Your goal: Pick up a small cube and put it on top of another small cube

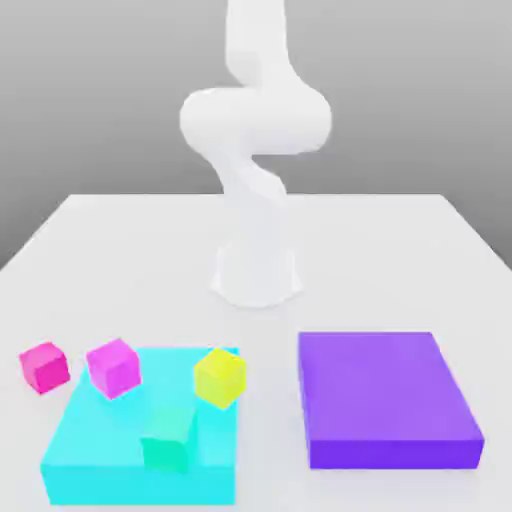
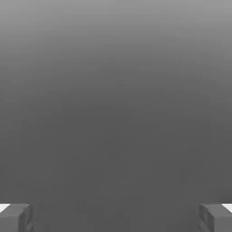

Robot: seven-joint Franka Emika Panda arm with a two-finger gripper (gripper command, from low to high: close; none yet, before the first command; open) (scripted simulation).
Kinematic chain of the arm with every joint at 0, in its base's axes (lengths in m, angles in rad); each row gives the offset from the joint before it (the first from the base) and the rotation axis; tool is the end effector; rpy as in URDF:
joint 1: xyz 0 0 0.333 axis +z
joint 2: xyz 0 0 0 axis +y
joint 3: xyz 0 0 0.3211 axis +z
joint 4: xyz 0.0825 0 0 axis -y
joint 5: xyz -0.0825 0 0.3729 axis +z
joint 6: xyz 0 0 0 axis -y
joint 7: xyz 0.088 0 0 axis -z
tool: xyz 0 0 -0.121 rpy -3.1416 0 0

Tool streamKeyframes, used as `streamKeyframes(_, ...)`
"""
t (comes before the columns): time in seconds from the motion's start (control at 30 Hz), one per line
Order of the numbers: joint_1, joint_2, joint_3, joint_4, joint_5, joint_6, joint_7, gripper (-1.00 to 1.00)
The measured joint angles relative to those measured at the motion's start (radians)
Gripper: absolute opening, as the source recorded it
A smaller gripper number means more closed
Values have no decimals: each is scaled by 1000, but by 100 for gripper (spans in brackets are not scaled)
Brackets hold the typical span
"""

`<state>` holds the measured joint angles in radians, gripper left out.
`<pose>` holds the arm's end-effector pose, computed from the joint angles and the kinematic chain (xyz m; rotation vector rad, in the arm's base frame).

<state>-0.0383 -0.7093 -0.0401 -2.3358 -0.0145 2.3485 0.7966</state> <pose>0.3750 -0.0347 0.6591 -2.4646 1.1437 -0.9523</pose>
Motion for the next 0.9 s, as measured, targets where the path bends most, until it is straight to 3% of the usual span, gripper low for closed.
streamKeyframes(0.37,-163,398,-218,-159,-20,215,-48,0)
streamKeyframes(0.63,-298,695,-368,-272,80,369,-164,0)
streamKeyframes(0.77,-389,851,-365,-317,191,446,-263,0)
streamKeyframes(0.9,-487,999,-247,-293,344,548,-381,0)
